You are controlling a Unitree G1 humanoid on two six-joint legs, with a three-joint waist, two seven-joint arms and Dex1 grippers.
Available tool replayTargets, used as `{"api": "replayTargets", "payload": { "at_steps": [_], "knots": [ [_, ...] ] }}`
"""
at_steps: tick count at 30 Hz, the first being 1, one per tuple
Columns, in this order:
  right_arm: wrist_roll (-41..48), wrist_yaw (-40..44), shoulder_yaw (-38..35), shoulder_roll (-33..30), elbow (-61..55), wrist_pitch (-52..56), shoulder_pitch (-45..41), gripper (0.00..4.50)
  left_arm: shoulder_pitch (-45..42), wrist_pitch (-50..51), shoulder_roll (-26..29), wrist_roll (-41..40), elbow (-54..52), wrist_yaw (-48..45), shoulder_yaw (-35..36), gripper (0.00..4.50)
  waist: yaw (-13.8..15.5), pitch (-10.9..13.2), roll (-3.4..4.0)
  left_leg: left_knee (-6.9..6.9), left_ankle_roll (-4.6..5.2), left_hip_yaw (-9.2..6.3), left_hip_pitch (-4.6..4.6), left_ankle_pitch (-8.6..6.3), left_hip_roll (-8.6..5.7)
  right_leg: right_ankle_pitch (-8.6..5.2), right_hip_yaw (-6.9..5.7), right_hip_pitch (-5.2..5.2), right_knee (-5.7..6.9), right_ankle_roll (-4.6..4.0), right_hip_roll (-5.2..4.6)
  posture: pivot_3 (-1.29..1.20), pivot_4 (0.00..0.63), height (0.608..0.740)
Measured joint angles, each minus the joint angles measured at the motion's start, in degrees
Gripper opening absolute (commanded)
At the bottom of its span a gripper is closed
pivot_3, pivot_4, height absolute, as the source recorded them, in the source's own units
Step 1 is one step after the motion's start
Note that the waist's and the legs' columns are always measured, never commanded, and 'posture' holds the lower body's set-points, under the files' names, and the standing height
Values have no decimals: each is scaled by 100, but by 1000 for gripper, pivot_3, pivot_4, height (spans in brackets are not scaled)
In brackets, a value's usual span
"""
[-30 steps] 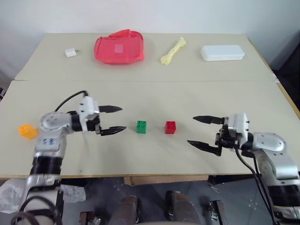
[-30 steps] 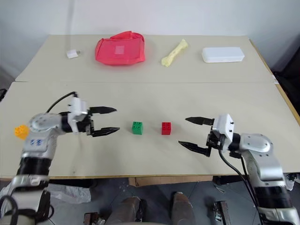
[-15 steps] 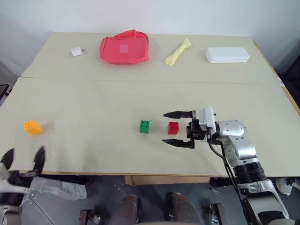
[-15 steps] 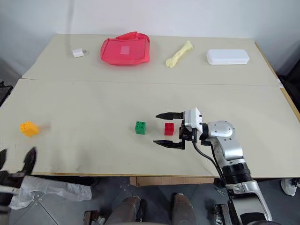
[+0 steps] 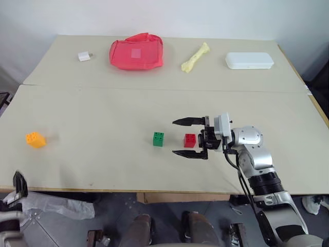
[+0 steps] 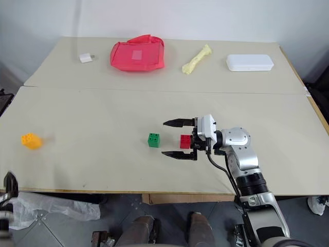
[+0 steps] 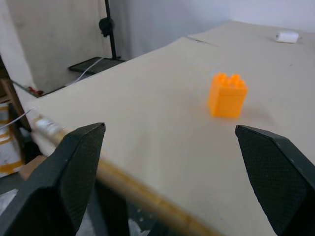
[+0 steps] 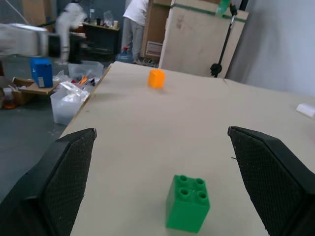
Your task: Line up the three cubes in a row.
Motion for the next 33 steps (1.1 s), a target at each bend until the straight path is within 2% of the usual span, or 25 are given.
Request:
{"api": "replayTargets", "payload": {
  "at_steps": [5,11,14,21,22,28,31,33],
  "knots": [
    [-50,-47,14,-25,-169,106,53,4500,-816,324,637,204,630,381,-257,4484,-149,-2,3,-6,2,4,-2,-5,-5,0,5,-12,30,-2,2,0,150,740],
    [-53,-174,0,-107,-437,253,72,4500,-1309,477,1176,373,1507,198,-702,4484,-174,-2,3,-8,-2,3,-2,-6,-2,-3,-6,-14,31,-8,3,0,150,740],
    [-53,-248,-4,-141,-583,319,153,4500,-1422,561,1193,426,1747,314,-718,3914,-165,-2,2,-8,-2,1,-2,-6,-2,-3,-5,-13,30,-8,2,0,150,740],
    [-56,-358,-4,-161,-683,337,286,4500,-1606,427,1222,526,2115,237,-915,1662,-159,-2,2,-7,-3,2,-2,-5,-3,-3,-6,-12,31,-8,1,0,150,740],
    [-61,-381,-5,-161,-691,335,286,4500,-1625,317,1242,536,2185,149,-937,1455,-159,-2,2,-7,-3,1,-2,-5,-2,-3,-6,-12,31,-8,1,0,150,740],
    [-123,-508,-15,-240,-690,315,313,4500,-1652,-439,1454,317,2482,-1129,-1063,1455,-158,-2,2,-7,-3,1,-4,-5,-2,-3,-9,-12,29,-8,-1,0,150,740],
    [-127,-535,-57,-426,-718,320,485,4500,-1364,-603,1862,-229,1828,-2773,-1348,1455,-157,-1,1,-7,-2,-5,-10,-6,-2,-3,-13,-7,19,-8,-8,0,150,740],
    [-125,-570,-90,-537,-744,325,569,4500,-1240,-345,2449,-448,1297,-3875,-1867,1455,-155,2,8,-7,-1,-5,-8,-6,-3,-4,-12,-3,15,-9,-9,0,150,740]
  ]
}}
